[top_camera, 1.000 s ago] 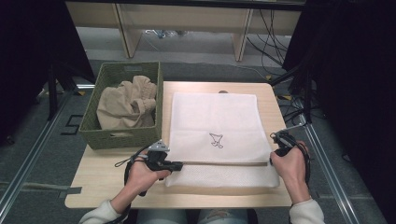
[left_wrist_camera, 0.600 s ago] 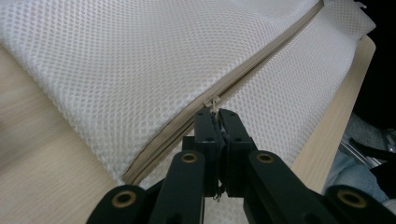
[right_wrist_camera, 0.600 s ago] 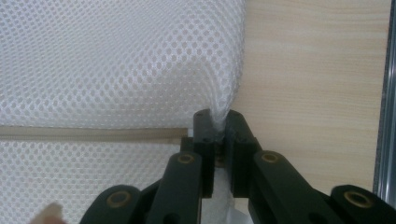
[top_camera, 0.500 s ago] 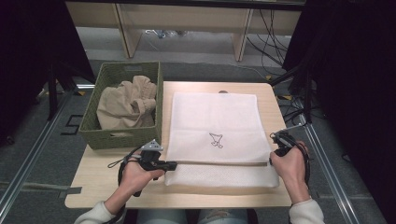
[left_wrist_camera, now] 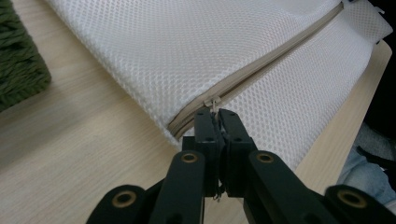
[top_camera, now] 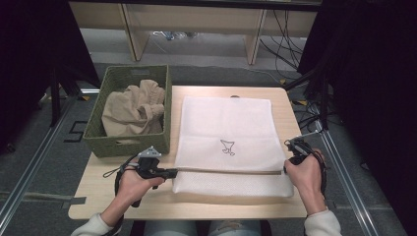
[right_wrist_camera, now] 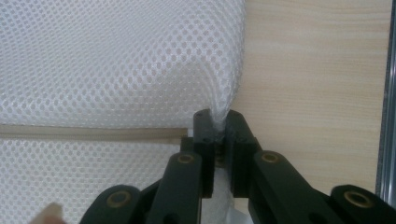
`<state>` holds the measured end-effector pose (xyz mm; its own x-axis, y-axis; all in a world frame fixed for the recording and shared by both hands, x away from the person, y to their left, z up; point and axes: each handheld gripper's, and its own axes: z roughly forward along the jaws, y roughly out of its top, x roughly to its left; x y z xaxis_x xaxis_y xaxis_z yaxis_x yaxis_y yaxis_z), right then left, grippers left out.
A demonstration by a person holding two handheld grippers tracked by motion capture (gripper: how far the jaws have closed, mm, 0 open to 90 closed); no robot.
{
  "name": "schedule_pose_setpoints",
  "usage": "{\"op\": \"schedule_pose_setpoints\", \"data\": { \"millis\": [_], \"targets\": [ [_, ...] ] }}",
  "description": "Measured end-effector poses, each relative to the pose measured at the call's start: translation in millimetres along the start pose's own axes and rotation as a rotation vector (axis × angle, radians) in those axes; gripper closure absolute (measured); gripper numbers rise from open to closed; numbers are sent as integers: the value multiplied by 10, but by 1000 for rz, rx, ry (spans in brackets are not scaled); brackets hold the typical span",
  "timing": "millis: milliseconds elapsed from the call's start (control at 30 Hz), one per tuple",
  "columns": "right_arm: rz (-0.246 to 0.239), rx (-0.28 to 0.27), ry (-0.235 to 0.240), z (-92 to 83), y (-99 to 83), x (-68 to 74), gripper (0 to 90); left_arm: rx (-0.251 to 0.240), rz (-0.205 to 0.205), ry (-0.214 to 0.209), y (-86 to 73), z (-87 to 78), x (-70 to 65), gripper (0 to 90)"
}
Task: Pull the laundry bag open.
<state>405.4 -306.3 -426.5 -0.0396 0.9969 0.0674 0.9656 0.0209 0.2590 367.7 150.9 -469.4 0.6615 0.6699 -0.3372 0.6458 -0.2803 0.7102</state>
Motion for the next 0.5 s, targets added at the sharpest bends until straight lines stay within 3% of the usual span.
{"op": "schedule_pose_setpoints", "data": {
  "millis": [233,267,333,400,467,500],
  "targets": [
    [-17,13,7,23,-1,-1,852,-19,-28,-11,-30,-50,50,867],
    [4,14,14,27,3,13,852,-17,-27,-11,-31,-50,52,867],
    [-2,13,12,36,1,9,852,-13,-22,3,-36,-57,58,867],
    [30,27,-15,27,1,8,853,-19,-38,-5,-50,-78,88,867],
    [-13,27,10,33,-3,-51,853,-15,-41,-9,-69,-91,109,867],
    [-1,32,5,38,-5,-39,852,-23,-44,-2,-83,-85,110,867]
  ]
}}
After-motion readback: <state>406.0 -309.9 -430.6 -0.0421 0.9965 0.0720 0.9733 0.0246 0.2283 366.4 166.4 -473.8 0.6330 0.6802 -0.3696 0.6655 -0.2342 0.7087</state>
